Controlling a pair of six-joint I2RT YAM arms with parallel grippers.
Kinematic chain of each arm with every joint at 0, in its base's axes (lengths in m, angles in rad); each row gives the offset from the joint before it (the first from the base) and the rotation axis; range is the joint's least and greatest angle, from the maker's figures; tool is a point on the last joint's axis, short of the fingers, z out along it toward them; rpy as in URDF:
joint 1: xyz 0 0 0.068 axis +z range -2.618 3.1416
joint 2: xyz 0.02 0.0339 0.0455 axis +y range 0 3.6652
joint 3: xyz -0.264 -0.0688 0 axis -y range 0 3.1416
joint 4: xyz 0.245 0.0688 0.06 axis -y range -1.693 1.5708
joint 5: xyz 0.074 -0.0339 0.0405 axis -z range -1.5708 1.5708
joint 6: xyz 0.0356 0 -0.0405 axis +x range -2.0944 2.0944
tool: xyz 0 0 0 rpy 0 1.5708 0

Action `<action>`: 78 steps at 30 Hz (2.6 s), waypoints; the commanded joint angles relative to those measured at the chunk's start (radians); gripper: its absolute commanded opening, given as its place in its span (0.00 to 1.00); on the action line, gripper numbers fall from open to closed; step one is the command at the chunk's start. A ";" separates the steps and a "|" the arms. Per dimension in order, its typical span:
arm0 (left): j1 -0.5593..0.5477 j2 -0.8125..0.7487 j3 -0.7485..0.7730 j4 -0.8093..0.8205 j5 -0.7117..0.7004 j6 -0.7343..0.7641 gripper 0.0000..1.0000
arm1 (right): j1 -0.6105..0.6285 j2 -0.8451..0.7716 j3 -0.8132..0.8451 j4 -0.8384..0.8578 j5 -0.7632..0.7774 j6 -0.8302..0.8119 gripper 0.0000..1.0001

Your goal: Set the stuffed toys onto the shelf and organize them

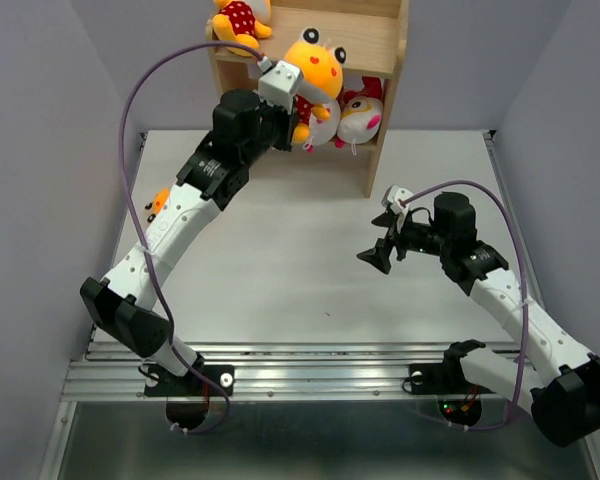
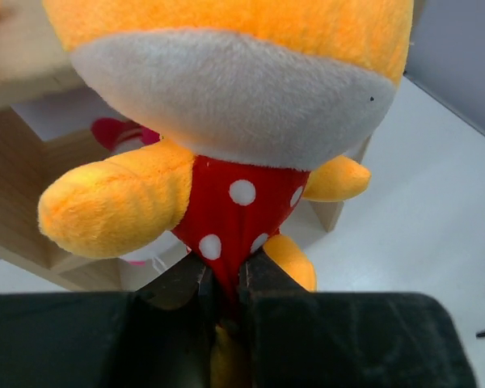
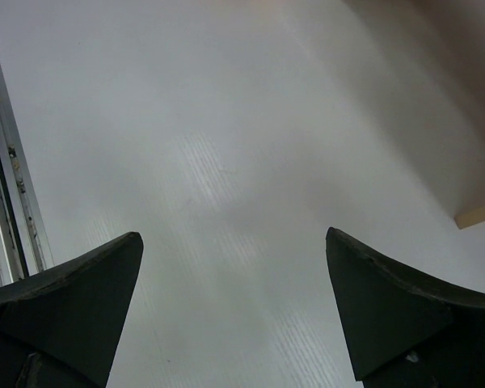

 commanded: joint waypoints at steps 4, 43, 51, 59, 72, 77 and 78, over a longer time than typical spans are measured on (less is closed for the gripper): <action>0.035 0.125 0.353 -0.017 -0.095 0.040 0.00 | -0.021 -0.042 -0.041 0.036 -0.015 0.031 1.00; 0.106 0.464 0.761 0.127 -0.198 0.068 0.66 | -0.076 -0.078 -0.107 0.105 -0.050 0.141 1.00; 0.110 0.467 0.775 0.130 -0.204 0.054 0.74 | -0.085 -0.081 -0.113 0.105 -0.055 0.150 1.00; 0.112 0.474 0.795 0.140 -0.221 0.041 0.81 | -0.085 -0.084 -0.121 0.105 -0.066 0.159 1.00; 0.122 0.416 0.809 0.124 -0.173 -0.029 0.94 | -0.095 -0.087 -0.119 0.107 -0.090 0.147 1.00; 0.124 0.335 0.734 0.118 -0.162 -0.040 0.97 | -0.095 -0.084 -0.118 0.105 -0.104 0.141 1.00; 0.126 0.321 0.706 0.118 -0.159 -0.047 0.98 | -0.095 -0.081 -0.116 0.104 -0.107 0.138 1.00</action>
